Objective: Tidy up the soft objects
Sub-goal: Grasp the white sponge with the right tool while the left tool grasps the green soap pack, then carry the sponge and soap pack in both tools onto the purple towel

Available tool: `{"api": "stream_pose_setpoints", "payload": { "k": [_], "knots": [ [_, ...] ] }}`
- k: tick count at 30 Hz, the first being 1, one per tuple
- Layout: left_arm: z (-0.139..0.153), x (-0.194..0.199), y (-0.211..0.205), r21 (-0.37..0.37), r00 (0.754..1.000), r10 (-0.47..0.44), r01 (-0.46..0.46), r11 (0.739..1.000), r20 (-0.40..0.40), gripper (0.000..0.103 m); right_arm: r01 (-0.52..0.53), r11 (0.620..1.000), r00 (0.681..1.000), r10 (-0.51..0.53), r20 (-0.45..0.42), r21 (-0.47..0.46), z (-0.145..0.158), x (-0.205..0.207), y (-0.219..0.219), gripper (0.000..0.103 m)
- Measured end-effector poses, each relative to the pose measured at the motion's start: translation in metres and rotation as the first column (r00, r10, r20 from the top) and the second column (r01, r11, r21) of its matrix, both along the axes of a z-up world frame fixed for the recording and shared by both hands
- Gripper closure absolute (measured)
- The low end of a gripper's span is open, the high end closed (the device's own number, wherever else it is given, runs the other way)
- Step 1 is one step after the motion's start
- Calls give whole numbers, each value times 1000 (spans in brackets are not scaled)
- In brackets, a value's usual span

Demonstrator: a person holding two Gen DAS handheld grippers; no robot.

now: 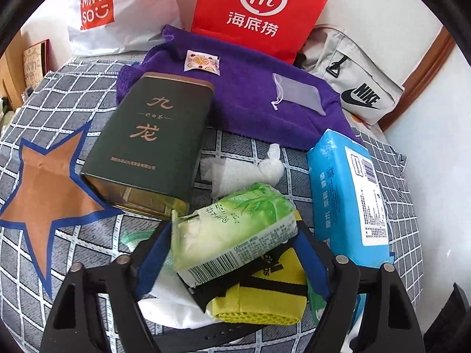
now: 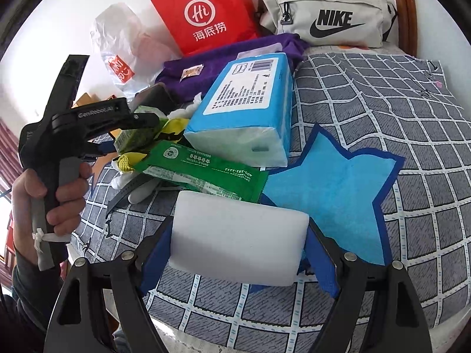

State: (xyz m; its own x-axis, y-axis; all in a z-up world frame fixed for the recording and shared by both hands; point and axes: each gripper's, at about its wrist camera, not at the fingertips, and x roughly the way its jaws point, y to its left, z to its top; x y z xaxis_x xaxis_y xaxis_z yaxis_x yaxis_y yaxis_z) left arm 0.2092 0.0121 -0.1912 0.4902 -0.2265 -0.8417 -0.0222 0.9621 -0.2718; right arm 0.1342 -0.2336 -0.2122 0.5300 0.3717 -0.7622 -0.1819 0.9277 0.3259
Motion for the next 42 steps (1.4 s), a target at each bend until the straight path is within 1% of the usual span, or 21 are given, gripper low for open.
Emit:
{"api": "stream_pose_setpoints", "payload": {
  "k": [7, 8, 9, 10, 18, 21, 26, 32, 42],
  "knots": [
    [5, -10, 6, 11, 999, -39, 38, 999, 18, 37, -3, 999, 1000, 3, 1, -33, -2, 1, 6, 20],
    [6, -12, 7, 10, 999, -40, 40, 999, 21, 39, -2, 999, 1000, 2, 2, -38, -2, 1, 7, 20],
    [6, -14, 9, 13, 999, -38, 38, 999, 22, 55, 0, 999, 1000, 0, 2, -43, -2, 0, 7, 20],
    [5, -16, 11, 13, 999, -40, 40, 999, 18, 59, 2, 999, 1000, -2, 3, -49, -1, -1, 8, 20],
    [5, -25, 18, -2, 998, -60, 60, 998, 37, 73, 11, 997, 1000, -11, 6, -77, 3, -6, 11, 20],
    [10, -29, 19, -2, 996, -75, 75, 997, 57, 76, 11, 996, 1000, -10, 4, -83, 4, -8, 13, 20],
    [16, -37, 22, 2, 993, -92, 92, 996, 79, 78, 11, 995, 1000, -11, 3, -95, 5, -10, 16, 20],
    [24, -47, 35, 1, 992, -70, 70, 998, 105, 78, 14, 994, 1000, -12, 17, -105, 10, -13, 19, 20],
    [36, -52, 51, 3, 992, -42, 42, 999, 117, 78, 22, 994, 996, -12, 88, -110, 40, -11, 24, 20]
  ]
}}
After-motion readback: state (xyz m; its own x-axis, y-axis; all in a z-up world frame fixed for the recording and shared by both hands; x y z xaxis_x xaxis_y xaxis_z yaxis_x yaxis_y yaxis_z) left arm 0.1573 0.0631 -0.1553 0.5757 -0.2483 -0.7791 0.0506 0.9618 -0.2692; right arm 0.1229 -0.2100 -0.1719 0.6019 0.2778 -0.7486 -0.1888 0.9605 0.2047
